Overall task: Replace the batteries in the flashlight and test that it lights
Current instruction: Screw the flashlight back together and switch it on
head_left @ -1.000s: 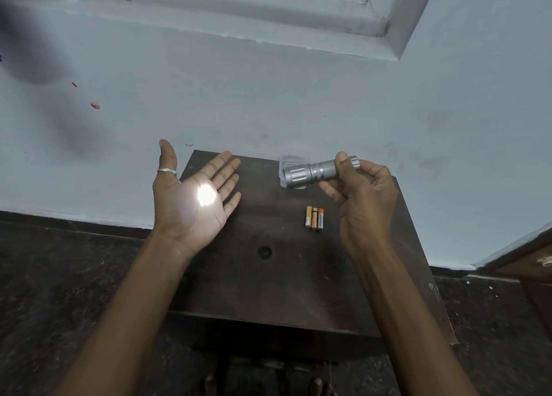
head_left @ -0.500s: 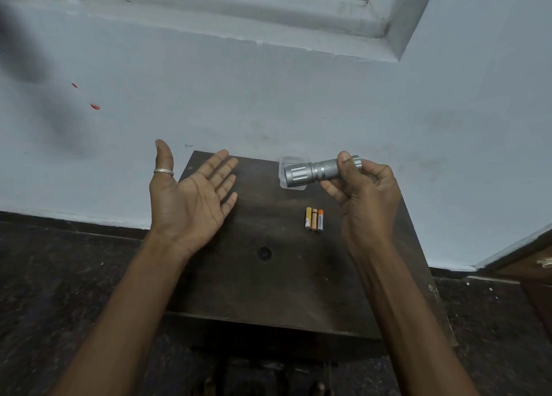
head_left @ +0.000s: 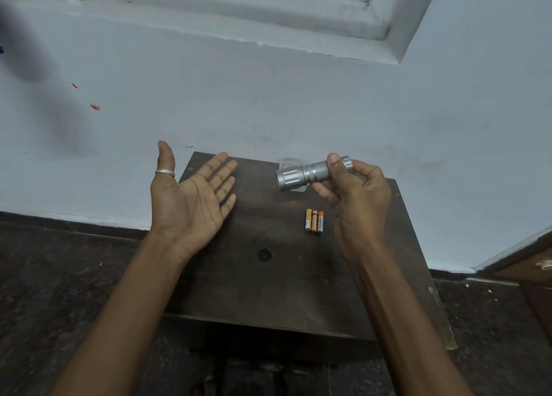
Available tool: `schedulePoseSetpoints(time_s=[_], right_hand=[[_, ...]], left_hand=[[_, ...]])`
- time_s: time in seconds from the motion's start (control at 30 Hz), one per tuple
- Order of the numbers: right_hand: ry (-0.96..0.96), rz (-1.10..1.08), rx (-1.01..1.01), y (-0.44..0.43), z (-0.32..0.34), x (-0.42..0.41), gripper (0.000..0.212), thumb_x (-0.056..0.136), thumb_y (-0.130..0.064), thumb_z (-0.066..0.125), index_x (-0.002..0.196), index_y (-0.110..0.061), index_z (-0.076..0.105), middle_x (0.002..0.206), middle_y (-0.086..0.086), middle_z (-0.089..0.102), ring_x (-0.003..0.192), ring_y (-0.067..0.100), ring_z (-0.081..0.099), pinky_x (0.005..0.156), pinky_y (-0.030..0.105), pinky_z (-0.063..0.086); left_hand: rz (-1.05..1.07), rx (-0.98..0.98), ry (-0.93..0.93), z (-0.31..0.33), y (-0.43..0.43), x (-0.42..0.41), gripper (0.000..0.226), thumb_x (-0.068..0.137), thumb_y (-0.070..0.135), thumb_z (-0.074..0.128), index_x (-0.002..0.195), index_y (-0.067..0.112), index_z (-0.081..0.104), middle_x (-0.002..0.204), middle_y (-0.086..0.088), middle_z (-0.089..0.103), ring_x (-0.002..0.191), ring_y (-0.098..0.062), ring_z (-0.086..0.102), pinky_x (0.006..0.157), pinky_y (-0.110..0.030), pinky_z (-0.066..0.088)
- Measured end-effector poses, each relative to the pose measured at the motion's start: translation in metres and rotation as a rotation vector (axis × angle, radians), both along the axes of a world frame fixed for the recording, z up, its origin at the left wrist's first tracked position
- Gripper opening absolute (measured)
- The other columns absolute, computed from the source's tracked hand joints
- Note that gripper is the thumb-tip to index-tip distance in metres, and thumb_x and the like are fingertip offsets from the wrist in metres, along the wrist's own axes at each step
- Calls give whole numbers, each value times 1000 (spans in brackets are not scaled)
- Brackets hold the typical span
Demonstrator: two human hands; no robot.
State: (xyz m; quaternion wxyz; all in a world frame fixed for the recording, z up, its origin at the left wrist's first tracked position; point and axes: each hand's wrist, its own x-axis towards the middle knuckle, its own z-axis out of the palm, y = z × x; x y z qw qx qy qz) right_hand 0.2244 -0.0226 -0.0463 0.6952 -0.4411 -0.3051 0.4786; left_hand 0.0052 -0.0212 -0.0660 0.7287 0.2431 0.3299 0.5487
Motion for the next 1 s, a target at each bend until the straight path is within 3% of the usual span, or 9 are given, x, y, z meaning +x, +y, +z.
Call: schedulePoseSetpoints(time_s=[0.27,0.4,0.53,0.77,1.0], right_hand=[[-38,10,-26,-2,-1,-5,30,88,-13,76,105,4,57,87,19,73,80,27,77,67,33,62],[21,62,-31,-2,-1,-10,33,88,-9,74,111,-1,51,83,9,73,79,23,76,66,30,61],[1,140,-66,-2,-2,-13,41,90,-10,73,123,-3,51,94,10,72,82,19,75,69,30,61],[-31,80,-38,-2,-7,-20,43,83,-10,79,114,5,54,106,23,72,95,28,75,78,31,61],[-277,-75,-8,-4,-7,-21,38,73,-8,87,99,-5,60,92,5,69,70,-3,66,63,13,51]], left_hand=[[5,-22,12,0,0,5,98,78,88,31,143,18,53,148,-1,54,147,-17,32,123,-44,13],[26,-44,-21,2,2,6,97,79,86,34,143,16,52,148,-2,53,148,-18,29,123,-45,13],[65,-55,-24,2,3,5,94,80,84,36,142,15,53,147,-4,54,148,-19,30,123,-44,13],[90,-49,-7,-1,3,1,96,80,85,36,145,16,50,146,-4,55,146,-18,33,122,-42,20],[127,-50,-13,-4,4,1,92,81,83,38,143,16,52,144,-3,57,140,-18,43,121,-41,22]])
